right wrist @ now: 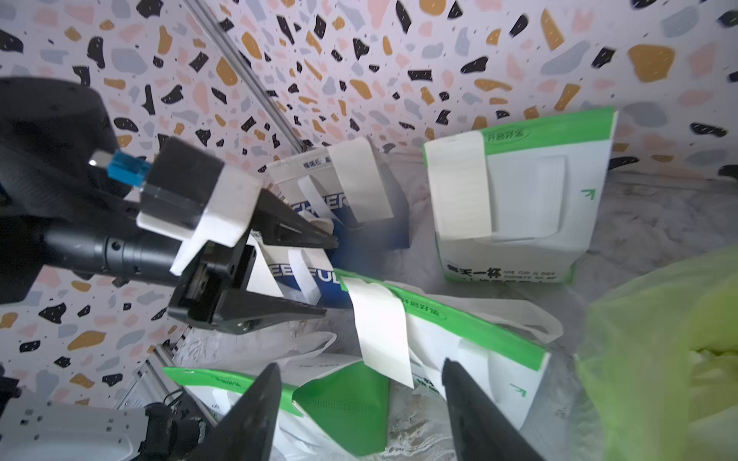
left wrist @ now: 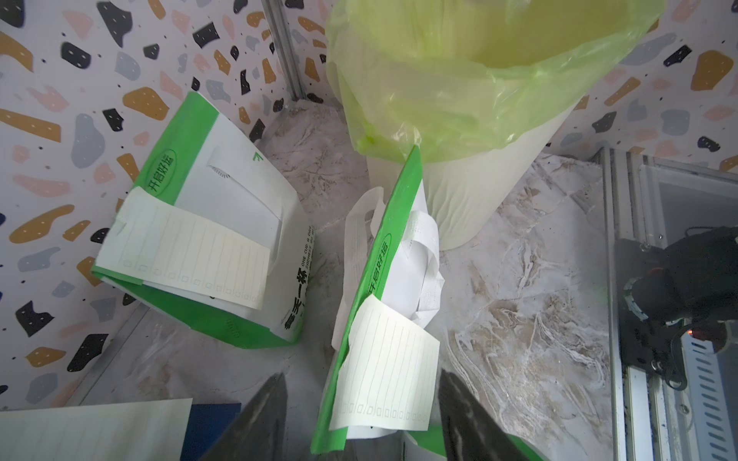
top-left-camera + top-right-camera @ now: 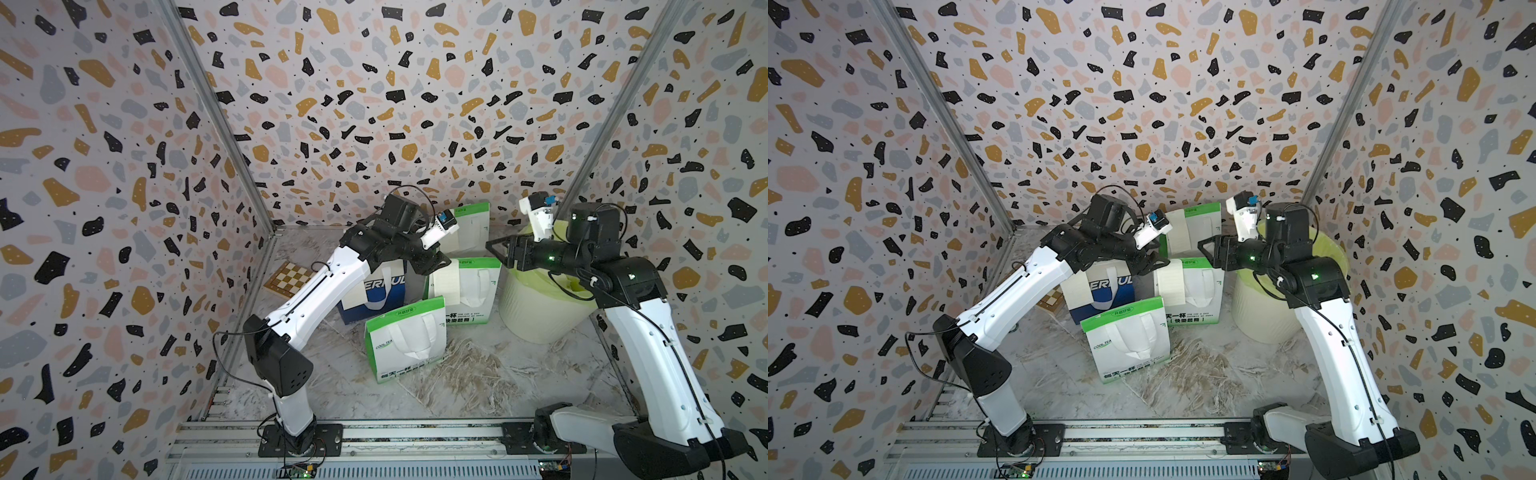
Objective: Shred takeout receipts and throw away
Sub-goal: Tear off the takeout receipt from the takeout bag.
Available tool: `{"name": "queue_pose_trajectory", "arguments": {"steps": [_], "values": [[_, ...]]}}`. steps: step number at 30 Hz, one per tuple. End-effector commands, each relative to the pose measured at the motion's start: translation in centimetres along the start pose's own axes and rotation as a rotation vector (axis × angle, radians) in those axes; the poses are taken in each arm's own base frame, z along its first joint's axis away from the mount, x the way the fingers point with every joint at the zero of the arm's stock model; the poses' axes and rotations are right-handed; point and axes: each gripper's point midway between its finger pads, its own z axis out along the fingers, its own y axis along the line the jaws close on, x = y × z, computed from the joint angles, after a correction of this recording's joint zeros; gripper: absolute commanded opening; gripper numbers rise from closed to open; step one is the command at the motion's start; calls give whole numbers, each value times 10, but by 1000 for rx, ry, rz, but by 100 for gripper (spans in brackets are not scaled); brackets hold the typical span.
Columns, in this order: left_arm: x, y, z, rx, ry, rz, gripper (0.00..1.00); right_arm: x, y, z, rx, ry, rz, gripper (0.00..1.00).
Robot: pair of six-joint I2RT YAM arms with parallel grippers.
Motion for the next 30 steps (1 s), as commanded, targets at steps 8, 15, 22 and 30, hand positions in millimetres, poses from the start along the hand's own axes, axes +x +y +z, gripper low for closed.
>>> {"name": "queue_pose_trajectory", "arguments": {"steps": [8, 15, 22, 30], "values": [[32, 13, 16, 0, 75, 3, 46, 43, -14, 45, 67, 96, 25, 69], [40, 17, 27, 49, 61, -58, 29, 60, -28, 78, 95, 127, 39, 70], [41, 10, 34, 103, 42, -86, 8, 63, -36, 99, 119, 126, 30, 69], [44, 2, 36, 144, 26, -93, 0, 64, -40, 123, 106, 126, 23, 63]]}}
